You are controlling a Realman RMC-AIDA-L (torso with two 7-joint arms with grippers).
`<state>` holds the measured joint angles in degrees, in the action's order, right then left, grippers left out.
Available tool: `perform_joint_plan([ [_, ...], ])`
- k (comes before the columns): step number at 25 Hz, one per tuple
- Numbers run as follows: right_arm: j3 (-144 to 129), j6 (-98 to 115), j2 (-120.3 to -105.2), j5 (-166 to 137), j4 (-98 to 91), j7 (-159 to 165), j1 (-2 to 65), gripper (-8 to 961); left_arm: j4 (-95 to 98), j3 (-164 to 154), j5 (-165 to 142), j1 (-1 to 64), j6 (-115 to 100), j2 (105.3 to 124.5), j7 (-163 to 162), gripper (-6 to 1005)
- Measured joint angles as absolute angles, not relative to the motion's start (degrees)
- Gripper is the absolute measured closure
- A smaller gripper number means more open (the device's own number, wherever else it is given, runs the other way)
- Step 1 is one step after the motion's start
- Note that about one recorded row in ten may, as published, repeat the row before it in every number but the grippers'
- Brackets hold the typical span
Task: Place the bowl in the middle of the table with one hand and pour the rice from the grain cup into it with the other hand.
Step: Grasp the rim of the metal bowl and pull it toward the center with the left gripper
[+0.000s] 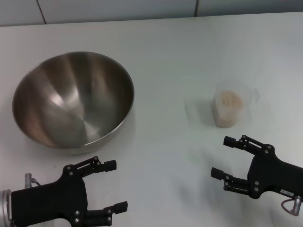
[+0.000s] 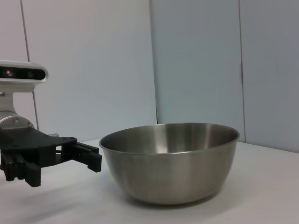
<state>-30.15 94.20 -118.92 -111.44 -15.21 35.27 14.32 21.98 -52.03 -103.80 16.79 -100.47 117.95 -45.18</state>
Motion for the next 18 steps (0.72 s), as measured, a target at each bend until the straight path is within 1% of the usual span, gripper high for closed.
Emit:
perform_joint_plan([
  [18, -30.1, 94.2, -118.92, -111.4, -15.0, 35.1, 14.3, 134, 22.0, -52.0, -103.7, 16.8, -101.1, 118.09, -45.1, 136],
])
